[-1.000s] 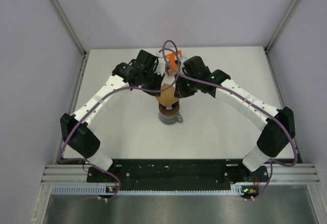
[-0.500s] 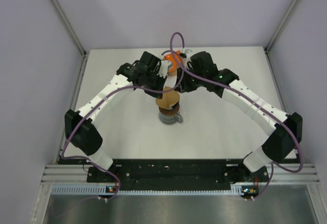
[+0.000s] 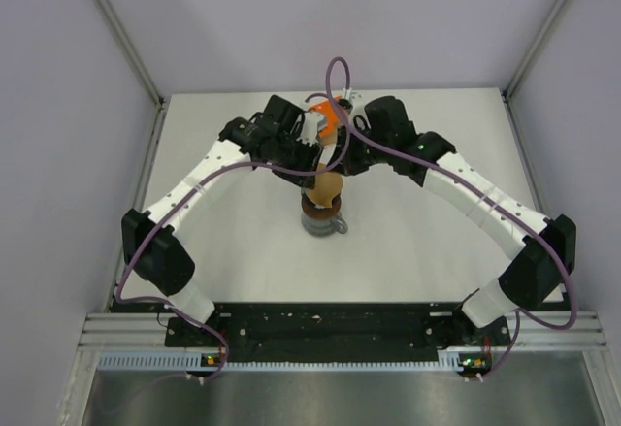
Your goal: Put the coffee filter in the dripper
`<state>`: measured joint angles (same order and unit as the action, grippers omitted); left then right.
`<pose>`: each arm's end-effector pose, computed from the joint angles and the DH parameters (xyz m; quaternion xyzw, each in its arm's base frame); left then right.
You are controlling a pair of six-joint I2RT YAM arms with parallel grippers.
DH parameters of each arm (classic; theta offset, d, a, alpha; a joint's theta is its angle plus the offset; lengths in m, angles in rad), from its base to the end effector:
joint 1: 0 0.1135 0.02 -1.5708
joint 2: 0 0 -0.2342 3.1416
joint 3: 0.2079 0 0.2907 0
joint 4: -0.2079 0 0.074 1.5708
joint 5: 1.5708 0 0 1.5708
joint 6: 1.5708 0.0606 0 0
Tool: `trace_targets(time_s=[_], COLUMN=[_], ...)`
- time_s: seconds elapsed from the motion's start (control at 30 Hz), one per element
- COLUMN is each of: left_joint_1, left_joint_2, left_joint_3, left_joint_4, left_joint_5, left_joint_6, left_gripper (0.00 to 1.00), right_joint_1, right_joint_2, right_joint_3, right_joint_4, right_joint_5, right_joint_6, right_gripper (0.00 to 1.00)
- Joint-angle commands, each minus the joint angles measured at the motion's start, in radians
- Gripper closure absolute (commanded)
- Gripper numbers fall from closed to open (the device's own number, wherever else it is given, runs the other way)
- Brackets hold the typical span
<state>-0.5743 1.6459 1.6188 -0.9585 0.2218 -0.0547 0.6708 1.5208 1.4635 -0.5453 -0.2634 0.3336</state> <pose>0.3261 -0.2269 0.2883 0.2753 0.9115 -0.1895 0.2398 0.3073 0.2640 0.3159 -0.2075 0.8547 0.3240 0.3485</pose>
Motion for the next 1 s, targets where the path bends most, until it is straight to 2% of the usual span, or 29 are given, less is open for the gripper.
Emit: trace_targets(time_s=[0.0,0.1,0.27,0.43,0.53,0.67,0.97], left_joint_1=[0.016,0.046,0.131,0.241,0.284,0.289,0.304], left_joint_2=[-0.037,-0.055,-0.093,-0.113,-0.127,-0.13,-0.144], left_joint_3=[0.069,0.084,0.067,-0.013,-0.103,-0.16,-0.267], left_joint_4=[0.006,0.004,0.029,0.076,0.136,0.176,0.266], left_joint_5=[0.007,0.042,0.128,0.247,0.313,0.37,0.439], left_joint_6=[0.001,-0.014,-0.063,-0.14,-0.175,-0.209,-0.298], left_gripper=[0.42,0.35,0.33,0.32,0.31,0.28,0.26], right_joint_1=[0.0,0.003,0.019,0.039,0.064,0.113,0.179], right_joint_2=[0.009,0.022,0.036,0.061,0.091,0.172,0.312], right_joint_3=[0.0,-0.006,-0.011,0.004,0.034,0.118,0.245], right_joint_4=[0.045,0.042,0.039,0.018,-0.031,-0.136,-0.261], right_joint_5=[-0.112,-0.114,-0.074,-0.031,0.047,0.16,0.251], right_joint_6=[0.01,0.012,0.008,-0.01,-0.036,-0.082,-0.113], right_gripper=[1.0,1.0,1.0,1.0,1.0,1.0,1.0])
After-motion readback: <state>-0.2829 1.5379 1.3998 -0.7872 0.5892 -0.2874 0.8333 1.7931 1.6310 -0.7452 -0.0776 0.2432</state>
